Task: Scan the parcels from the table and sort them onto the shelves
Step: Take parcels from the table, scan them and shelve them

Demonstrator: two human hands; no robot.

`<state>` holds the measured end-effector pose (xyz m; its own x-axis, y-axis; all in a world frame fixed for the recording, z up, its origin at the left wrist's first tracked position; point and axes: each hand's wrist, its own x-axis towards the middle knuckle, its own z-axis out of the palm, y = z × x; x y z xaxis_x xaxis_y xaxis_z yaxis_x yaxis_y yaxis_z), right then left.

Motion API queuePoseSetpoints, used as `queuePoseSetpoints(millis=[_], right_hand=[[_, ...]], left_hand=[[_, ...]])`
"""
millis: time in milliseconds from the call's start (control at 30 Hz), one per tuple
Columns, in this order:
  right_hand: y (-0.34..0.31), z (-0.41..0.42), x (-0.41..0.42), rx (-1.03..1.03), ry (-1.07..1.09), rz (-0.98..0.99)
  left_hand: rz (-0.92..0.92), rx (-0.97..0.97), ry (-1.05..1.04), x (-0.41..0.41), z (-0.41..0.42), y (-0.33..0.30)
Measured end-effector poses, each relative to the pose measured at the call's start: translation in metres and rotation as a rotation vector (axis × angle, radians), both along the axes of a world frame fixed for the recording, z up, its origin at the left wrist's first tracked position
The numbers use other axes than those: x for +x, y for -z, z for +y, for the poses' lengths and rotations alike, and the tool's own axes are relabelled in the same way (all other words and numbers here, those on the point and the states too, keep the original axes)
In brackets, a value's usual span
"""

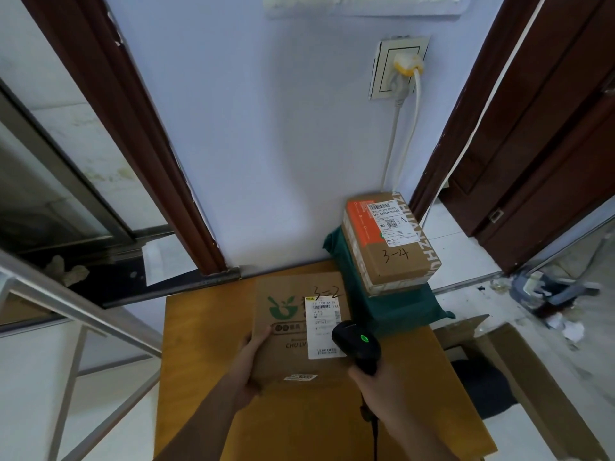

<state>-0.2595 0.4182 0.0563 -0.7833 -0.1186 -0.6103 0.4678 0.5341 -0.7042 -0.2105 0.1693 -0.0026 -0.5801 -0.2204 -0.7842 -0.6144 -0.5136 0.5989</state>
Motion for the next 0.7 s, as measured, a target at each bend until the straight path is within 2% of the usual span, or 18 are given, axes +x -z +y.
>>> queuePoseSetpoints(millis=[200, 333, 533, 700], right_hand=[[0.000, 0.001, 0.000, 0.025, -0.006, 0.062], [-0.005, 0.000, 0.002, 0.051, -0.033, 0.192], [-0.018, -0.014, 0.007, 0.058, -0.095, 0.434], [-0.025, -0.027, 0.008, 0.062, -0.136, 0.417]], left_hand=[[0.043, -0.079, 0.115, 0.021, -0.004, 0.012], [0.112, -0.076, 0.018, 0.033, -0.003, 0.016], [0.240, -0.214, -0.045, 0.041, 0.004, 0.009], [0.264, -0.260, -0.001, 0.044, 0.010, 0.008]])
